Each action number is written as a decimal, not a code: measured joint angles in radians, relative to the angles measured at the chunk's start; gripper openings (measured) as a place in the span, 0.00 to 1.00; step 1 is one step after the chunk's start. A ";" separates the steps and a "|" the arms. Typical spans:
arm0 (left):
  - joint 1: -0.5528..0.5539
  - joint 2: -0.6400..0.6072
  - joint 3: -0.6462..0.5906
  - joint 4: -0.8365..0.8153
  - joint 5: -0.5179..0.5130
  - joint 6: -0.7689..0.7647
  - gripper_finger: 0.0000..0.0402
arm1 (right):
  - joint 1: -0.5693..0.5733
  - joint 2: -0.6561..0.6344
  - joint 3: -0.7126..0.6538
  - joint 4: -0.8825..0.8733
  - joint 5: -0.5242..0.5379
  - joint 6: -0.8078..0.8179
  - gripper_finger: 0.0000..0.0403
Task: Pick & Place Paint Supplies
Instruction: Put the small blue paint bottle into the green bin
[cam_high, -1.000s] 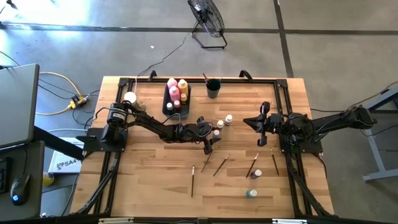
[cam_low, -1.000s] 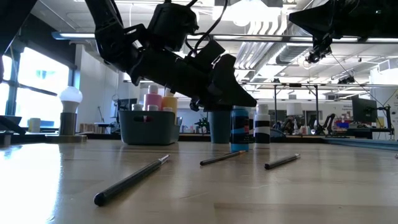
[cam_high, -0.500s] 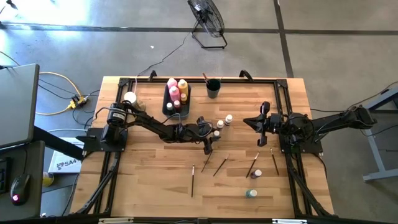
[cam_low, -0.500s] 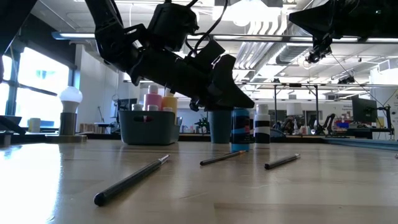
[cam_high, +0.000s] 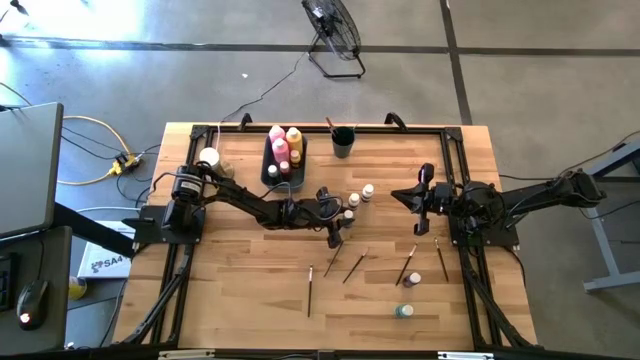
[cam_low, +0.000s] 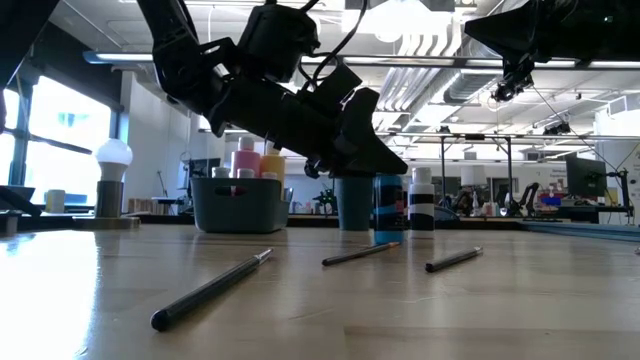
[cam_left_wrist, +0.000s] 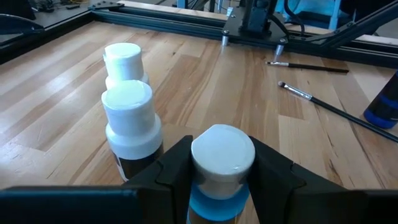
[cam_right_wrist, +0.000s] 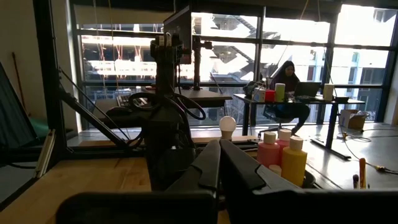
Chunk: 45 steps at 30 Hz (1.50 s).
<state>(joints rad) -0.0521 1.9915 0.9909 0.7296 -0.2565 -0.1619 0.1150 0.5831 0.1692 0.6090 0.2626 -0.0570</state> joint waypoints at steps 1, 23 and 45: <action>0.000 0.000 0.000 0.000 0.000 0.000 0.31 | 0.000 0.000 0.000 0.000 0.000 0.000 0.00; 0.000 -0.049 -0.002 -0.042 -0.017 0.060 0.30 | 0.000 0.000 0.000 -0.004 0.000 0.000 0.00; 0.001 -0.451 -0.001 -0.638 -0.523 0.079 0.30 | 0.000 0.000 0.000 -0.008 -0.004 0.003 0.00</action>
<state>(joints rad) -0.0513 1.5407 0.9897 0.0912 -0.7798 -0.0832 0.1150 0.5835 0.1692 0.6011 0.2588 -0.0536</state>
